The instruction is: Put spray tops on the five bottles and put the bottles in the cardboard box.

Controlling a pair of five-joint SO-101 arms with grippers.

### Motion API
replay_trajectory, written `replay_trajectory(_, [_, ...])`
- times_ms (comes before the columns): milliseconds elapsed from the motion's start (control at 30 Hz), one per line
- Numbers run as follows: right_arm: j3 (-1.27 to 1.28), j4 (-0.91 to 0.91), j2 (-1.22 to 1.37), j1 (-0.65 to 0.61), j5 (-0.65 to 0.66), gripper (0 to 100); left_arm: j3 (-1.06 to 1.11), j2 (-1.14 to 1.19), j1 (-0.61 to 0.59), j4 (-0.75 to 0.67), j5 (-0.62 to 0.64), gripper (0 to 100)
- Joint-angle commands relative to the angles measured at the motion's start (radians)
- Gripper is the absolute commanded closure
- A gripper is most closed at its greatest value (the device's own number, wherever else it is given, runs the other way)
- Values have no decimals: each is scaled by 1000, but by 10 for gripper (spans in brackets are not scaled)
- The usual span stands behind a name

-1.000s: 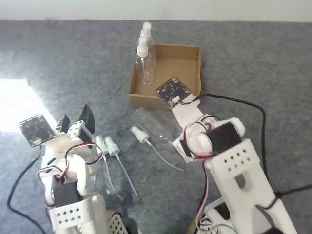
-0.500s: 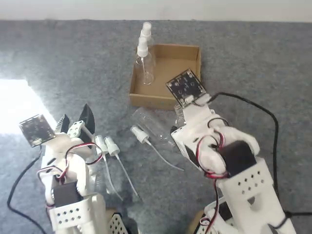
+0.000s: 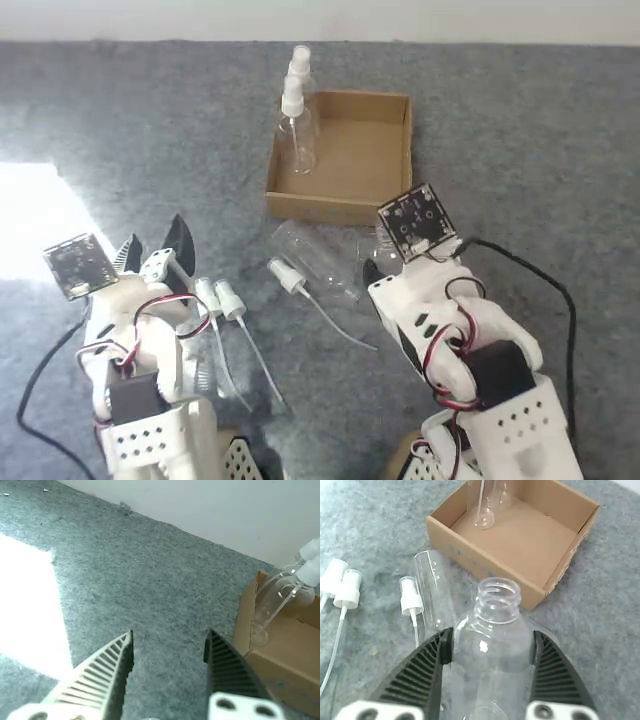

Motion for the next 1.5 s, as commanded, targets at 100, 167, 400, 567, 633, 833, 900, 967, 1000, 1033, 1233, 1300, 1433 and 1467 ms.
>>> replay_trajectory(100, [98, -94, -116, 19, -11, 862, -18, -12, 5, -28, -12, 778])
replay_trajectory(167, [149, -125, -154, 19, -11, 862, -19, -12, 5, -28, -12, 777])
replay_trajectory(400, [270, -189, -297, 19, -11, 862, -145, -6, 3, 124, -57, 776])
replay_trajectory(567, [311, -189, -367, 19, -6, 862, -199, -3, 5, 180, -68, 776])
replay_trajectory(633, [328, -197, -383, 19, -5, 862, -200, -3, 6, 183, -98, 775])
replay_trajectory(833, [368, -237, -392, 19, -3, 862, -240, 2, 57, 221, -152, 775])
replay_trajectory(900, [370, -237, -392, 19, -3, 862, -288, 40, 63, 253, -163, 775])
replay_trajectory(967, [370, -237, -392, 19, -3, 862, -343, 124, 63, 264, -163, 775])
replay_trajectory(1000, [370, -237, -392, 19, -3, 862, -375, 183, 63, 265, -164, 775])
replay_trajectory(1033, [370, -237, -390, 19, -3, 862, -407, 245, 61, 265, -164, 776])
replay_trajectory(1233, [370, -236, -387, 19, -3, 862, -661, 606, 61, 390, -164, 778])
replay_trajectory(1300, [370, -236, -387, 19, -3, 862, -723, 687, 58, 433, -164, 778])
replay_trajectory(1433, [370, -234, -387, 19, -3, 862, -794, 799, 63, 496, -164, 776])
replay_trajectory(1467, [370, -234, -387, 19, -3, 861, -805, 824, 63, 506, -166, 776])
